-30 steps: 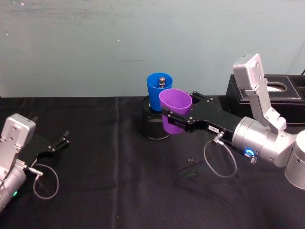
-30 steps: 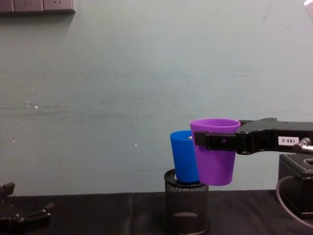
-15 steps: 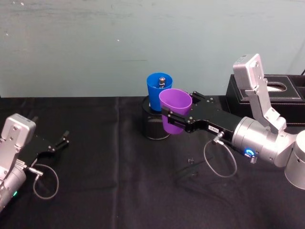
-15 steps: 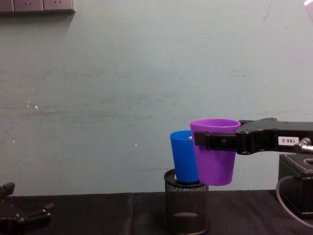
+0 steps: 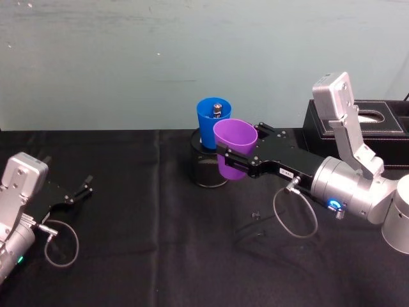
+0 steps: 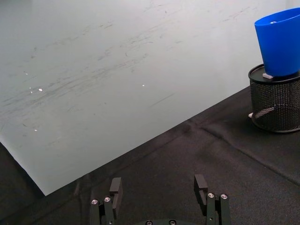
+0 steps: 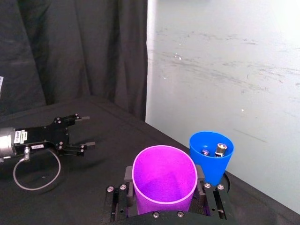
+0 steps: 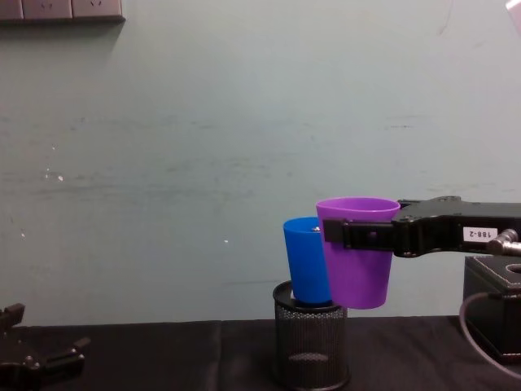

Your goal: Pick up one cup with a gripper and tap it against the other cup.

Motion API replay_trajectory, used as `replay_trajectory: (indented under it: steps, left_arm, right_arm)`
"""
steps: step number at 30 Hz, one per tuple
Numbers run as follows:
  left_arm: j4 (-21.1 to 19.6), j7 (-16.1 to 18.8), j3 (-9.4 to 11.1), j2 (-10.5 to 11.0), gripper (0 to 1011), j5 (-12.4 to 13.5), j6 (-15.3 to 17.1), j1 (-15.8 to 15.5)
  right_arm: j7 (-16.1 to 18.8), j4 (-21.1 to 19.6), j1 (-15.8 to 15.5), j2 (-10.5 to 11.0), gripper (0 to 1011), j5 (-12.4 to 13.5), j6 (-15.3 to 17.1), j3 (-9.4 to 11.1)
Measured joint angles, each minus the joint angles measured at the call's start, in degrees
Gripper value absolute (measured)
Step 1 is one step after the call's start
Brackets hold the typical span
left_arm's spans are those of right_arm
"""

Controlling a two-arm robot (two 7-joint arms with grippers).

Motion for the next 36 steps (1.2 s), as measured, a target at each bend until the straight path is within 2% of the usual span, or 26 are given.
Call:
replay_trajectory:
  steps: [18,23,27,36]
  left_arm:
    - [0.00,0.00,0.00,0.00,1000,0.00,0.00,-0.01]
    - [0.00,0.00,0.00,0.00,1000,0.00,0.00,0.00]
    - [0.00,0.00,0.00,0.00,1000,0.00,0.00,0.00]
    - [0.00,0.00,0.00,0.00,1000,0.00,0.00,0.00]
  right_arm:
    - [-0.01,-0.01,0.01,0.01,731,0.00,0.00,-0.01]
    - [-0.38,0.01,0.80,0.24,731,-0.50,0.60,-0.63]
    - [-1.28,1.79,2.19,-0.71,731,-0.92,1.62,-1.23]
    - [-2.08,8.04,6.28,-4.37,731,-1.06,2.03,-1.87]
